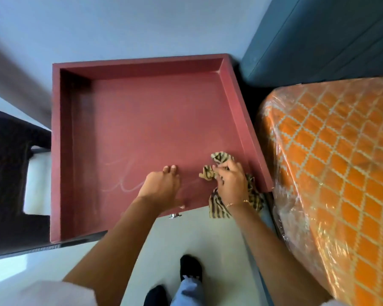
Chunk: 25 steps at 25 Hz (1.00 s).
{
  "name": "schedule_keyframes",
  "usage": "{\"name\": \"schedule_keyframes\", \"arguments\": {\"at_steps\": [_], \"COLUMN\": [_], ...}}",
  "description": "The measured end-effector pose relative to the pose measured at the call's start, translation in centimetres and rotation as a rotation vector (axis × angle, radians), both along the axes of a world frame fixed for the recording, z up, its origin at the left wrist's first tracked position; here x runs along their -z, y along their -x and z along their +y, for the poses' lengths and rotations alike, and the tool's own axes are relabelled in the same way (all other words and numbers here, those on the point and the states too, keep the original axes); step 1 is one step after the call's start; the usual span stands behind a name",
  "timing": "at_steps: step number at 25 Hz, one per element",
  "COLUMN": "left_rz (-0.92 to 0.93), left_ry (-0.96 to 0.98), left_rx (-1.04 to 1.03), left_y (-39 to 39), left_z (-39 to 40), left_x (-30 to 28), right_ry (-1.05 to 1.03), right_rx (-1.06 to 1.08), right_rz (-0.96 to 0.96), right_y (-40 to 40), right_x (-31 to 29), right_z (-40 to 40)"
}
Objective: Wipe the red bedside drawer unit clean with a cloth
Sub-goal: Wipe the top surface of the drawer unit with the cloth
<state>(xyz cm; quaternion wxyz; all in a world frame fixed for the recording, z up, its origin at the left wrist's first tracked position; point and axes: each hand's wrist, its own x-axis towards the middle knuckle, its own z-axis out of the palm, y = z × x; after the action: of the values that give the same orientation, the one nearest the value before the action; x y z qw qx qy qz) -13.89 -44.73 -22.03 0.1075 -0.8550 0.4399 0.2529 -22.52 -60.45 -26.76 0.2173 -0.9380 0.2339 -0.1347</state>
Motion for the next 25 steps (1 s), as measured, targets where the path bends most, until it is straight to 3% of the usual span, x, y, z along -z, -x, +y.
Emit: {"name": "schedule_keyframes", "arguments": {"at_steps": [4, 10, 13, 16, 19, 21, 25], "left_rz": [0.026, 0.018, 0.012, 0.032, 0.026, 0.028, 0.025], "left_ry": [-0.026, 0.030, 0.055, 0.072, 0.084, 0.074, 0.117], "left_rx": [-0.040, -0.143, -0.171, -0.195, -0.191, -0.207, -0.251], "left_y": [0.3, 0.4, 0.8, 1.1, 0.8, 0.8, 1.0], "left_z": [-0.3, -0.2, -0.1, -0.2, -0.5, -0.4, 0.0], "left_x": [-0.1, -0.1, 0.1, -0.1, -0.3, -0.3, -0.3], "right_ry": [-0.032, -0.024, -0.007, -0.046, -0.204, -0.166, -0.078], "right_rx": [-0.137, 0.002, -0.069, -0.280, -0.143, -0.032, -0.128], "right_rz": [0.067, 0.135, 0.078, 0.100, 0.138, 0.138, 0.114], "right_y": [1.6, -5.5, -1.4, 2.9, -1.7, -5.9, -5.5], "right_x": [0.0, 0.0, -0.1, -0.4, -0.3, -0.3, 0.4], "right_z": [0.3, -2.2, 0.2, 2.0, 0.1, -1.6, -0.4]}}
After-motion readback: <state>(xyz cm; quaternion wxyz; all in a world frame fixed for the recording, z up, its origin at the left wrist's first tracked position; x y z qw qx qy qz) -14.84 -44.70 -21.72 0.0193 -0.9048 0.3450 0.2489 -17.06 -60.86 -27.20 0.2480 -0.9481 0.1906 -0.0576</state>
